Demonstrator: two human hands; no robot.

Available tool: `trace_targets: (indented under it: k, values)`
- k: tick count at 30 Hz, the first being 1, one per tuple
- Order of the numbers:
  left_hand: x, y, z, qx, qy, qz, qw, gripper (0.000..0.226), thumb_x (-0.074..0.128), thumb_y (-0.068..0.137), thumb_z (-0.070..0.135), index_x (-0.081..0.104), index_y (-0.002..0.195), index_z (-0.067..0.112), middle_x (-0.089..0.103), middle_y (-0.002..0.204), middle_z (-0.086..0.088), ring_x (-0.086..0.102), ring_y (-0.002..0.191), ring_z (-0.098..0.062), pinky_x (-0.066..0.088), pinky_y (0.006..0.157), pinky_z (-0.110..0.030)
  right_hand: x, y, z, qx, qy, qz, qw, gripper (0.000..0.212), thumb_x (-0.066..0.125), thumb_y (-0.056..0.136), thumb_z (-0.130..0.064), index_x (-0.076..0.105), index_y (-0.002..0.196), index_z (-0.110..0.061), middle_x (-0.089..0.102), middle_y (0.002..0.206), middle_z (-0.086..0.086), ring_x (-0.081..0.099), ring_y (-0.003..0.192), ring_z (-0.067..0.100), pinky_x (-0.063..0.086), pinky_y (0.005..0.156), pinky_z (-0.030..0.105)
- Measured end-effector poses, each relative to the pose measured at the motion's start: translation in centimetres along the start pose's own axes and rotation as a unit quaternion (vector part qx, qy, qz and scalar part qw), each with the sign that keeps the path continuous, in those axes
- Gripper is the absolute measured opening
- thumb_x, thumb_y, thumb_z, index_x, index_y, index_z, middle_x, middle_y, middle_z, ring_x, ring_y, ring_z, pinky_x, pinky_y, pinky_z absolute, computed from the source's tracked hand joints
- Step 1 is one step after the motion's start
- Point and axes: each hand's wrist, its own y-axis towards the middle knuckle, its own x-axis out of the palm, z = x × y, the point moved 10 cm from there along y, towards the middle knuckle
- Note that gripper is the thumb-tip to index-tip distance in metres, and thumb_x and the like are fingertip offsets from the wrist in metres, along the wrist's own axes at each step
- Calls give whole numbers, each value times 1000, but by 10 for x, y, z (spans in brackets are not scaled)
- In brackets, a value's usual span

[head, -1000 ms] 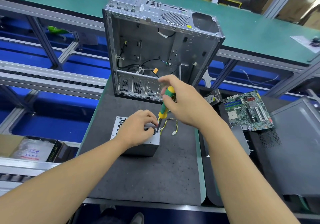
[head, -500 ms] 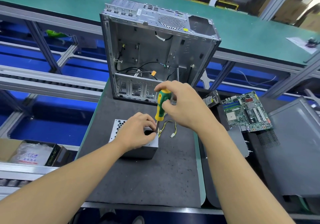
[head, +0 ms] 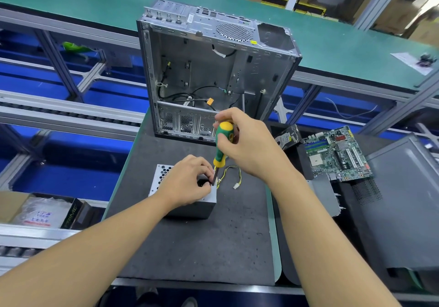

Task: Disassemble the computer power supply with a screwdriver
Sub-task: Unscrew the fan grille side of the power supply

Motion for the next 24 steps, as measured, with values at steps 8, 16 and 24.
trace_targets:
  k: [8, 16, 24]
  values:
    - [1, 1, -2, 2, 7, 1, 1000, 10, 63, 73, 23, 68, 75, 31, 60, 93, 27, 46, 94, 1, 43, 82, -20, 1, 0, -4, 1, 15, -6, 1000, 34, 52, 82, -6, 68, 100, -31, 55, 104, -8, 58, 92, 14, 50, 87, 35]
    - [2, 2, 0, 4, 22, -3, 1000, 8, 64, 73, 24, 66, 73, 31, 53, 87, 33, 45, 91, 0, 44, 80, -21, 0, -1, -10, -24, -32, -19, 999, 35, 49, 80, -2, 66, 89, -32, 66, 91, -14, 42, 84, 4, 32, 72, 7]
    - [2, 2, 2, 9, 34, -7, 999, 10, 63, 72, 26, 59, 72, 36, 50, 88, 34, 42, 90, 1, 42, 81, -22, -4, 0, -9, -32, -42, 14, 999, 5, 63, 94, -33, 63, 91, -29, 60, 76, -20, 46, 85, 10, 30, 69, 10]
